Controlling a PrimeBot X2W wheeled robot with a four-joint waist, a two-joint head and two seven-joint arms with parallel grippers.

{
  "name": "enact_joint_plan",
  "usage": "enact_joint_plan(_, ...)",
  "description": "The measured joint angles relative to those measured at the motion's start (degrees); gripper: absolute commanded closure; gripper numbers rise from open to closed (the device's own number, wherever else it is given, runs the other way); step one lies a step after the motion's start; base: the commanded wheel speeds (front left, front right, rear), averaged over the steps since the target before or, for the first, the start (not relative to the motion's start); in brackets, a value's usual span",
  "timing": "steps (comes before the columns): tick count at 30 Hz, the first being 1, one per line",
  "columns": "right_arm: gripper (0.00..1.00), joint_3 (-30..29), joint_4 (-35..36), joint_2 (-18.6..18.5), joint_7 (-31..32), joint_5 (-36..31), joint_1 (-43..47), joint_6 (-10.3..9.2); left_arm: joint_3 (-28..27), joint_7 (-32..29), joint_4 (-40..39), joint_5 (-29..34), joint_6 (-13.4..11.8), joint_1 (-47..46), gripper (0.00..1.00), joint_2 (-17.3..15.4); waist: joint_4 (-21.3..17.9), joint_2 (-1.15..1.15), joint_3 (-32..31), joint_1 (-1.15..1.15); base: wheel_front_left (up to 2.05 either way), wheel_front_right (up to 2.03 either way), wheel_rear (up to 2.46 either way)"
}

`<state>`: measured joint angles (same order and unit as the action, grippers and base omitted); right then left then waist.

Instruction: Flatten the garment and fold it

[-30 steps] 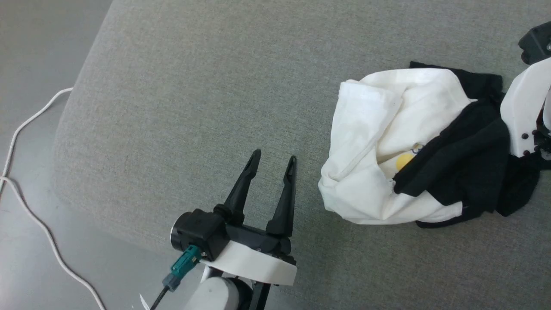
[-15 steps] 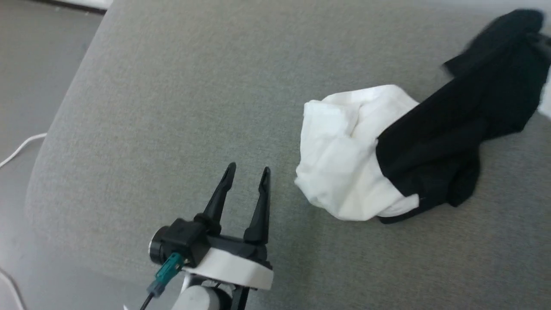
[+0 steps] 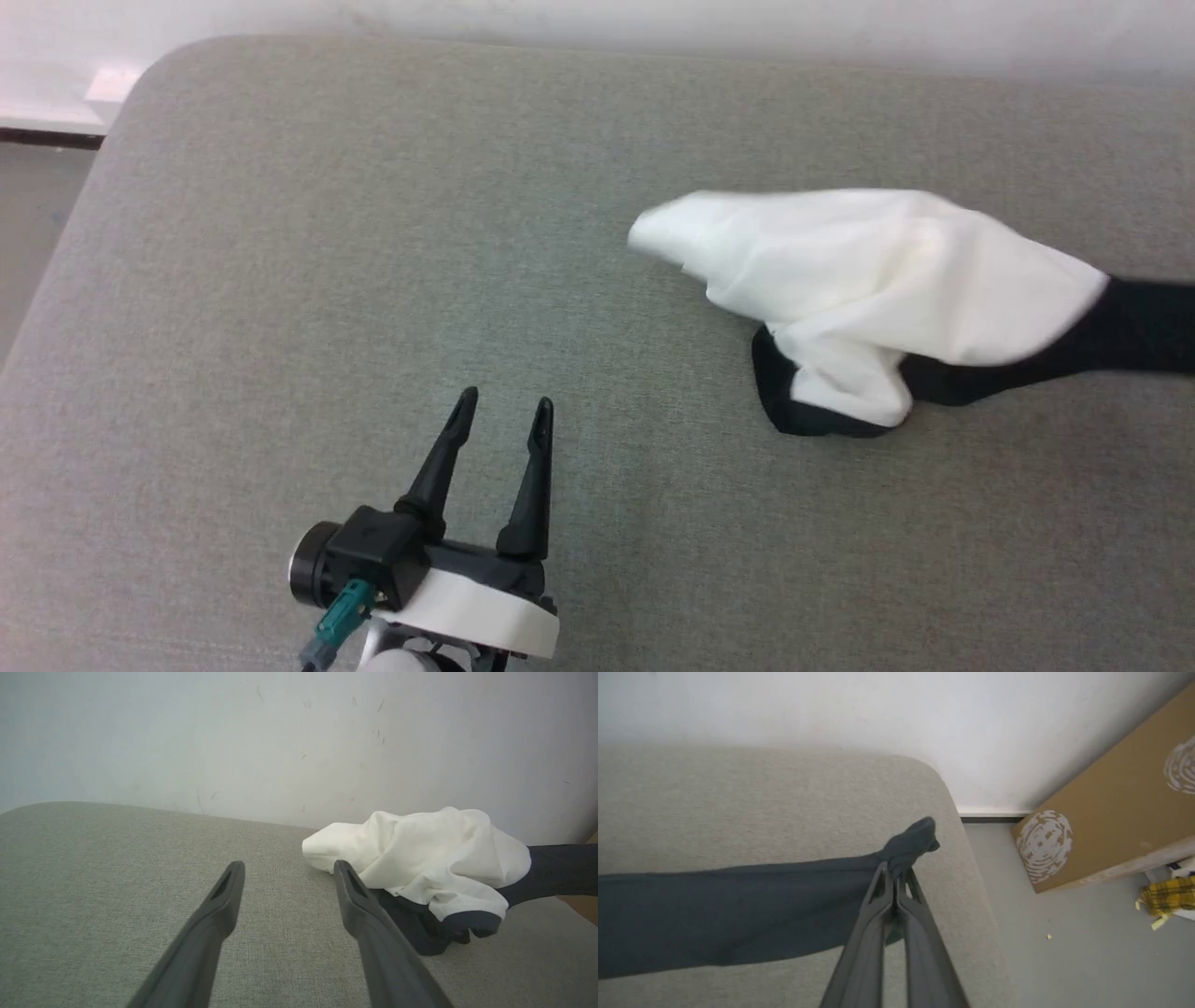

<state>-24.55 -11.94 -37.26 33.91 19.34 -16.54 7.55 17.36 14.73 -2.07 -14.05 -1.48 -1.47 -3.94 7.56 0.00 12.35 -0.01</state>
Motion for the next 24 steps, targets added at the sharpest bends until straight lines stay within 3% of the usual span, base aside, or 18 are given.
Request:
enact_joint_plan(4, 1.0, -3.37, -4.56, 1.34, -2.3, -2.32, 6.05, -0.01, 0.58, 0.0, 0.44, 0.08, 0.48, -0.04, 0.0, -0.11, -0.66, 0.0, 0.13, 0.0, 0.0, 0.0, 0.0)
enact_joint_plan(11, 1.0, -0.48, -10.57, 9.14, -5.81, -2.3, 8.04, 0.0, 0.88, -0.46, 0.77, 0.07, 0.51, -0.07, 0.0, -0.82, -0.62, 0.0, -0.13, 0.01, 0.0, 0.0, 0.0)
enact_joint_plan(12, 0.84, 0.09, -11.17, 9.47, -6.44, -2.31, 8.01, 0.0, 0.9, -0.64, 0.77, 0.07, 0.51, -0.07, 0.0, -0.99, -0.66, 0.0, -0.21, 0.01, 0.0, 0.0, 0.0)
enact_joint_plan(13, 0.53, 0.65, -11.62, 9.66, -7.06, -2.31, 7.94, 0.0, 0.9, -0.68, 0.77, 0.07, 0.51, -0.08, 0.0, -1.14, -0.69, 0.0, -0.32, 0.01, 0.0, 0.0, 0.0)
enact_joint_plan(14, 0.0, 1.15, -12.03, 9.7, -7.62, -2.31, 7.75, 0.0, 0.92, -0.68, 0.76, 0.05, 0.51, -0.08, 0.0, -1.2, -0.72, 0.0, -0.45, 0.01, 0.0, 0.0, 0.0)
enact_joint_plan(18, 0.0, 5.04, -10.42, 8.87, -8.42, -0.57, 6.36, 0.0, 0.99, -0.68, 0.73, -0.04, 0.48, -0.09, 0.0, -1.24, -0.85, 0.0, -1.15, 0.01, 0.0, 0.0, 0.0)
enact_joint_plan(24, 0.0, 10.84, 0.65, 6.25, -6.59, 5.56, 1.35, -0.01, 0.96, -0.66, 0.43, -0.21, 0.4, -0.07, 0.0, -1.2, -0.99, 0.0, -1.9, 0.01, 0.0, 0.0, 0.0)
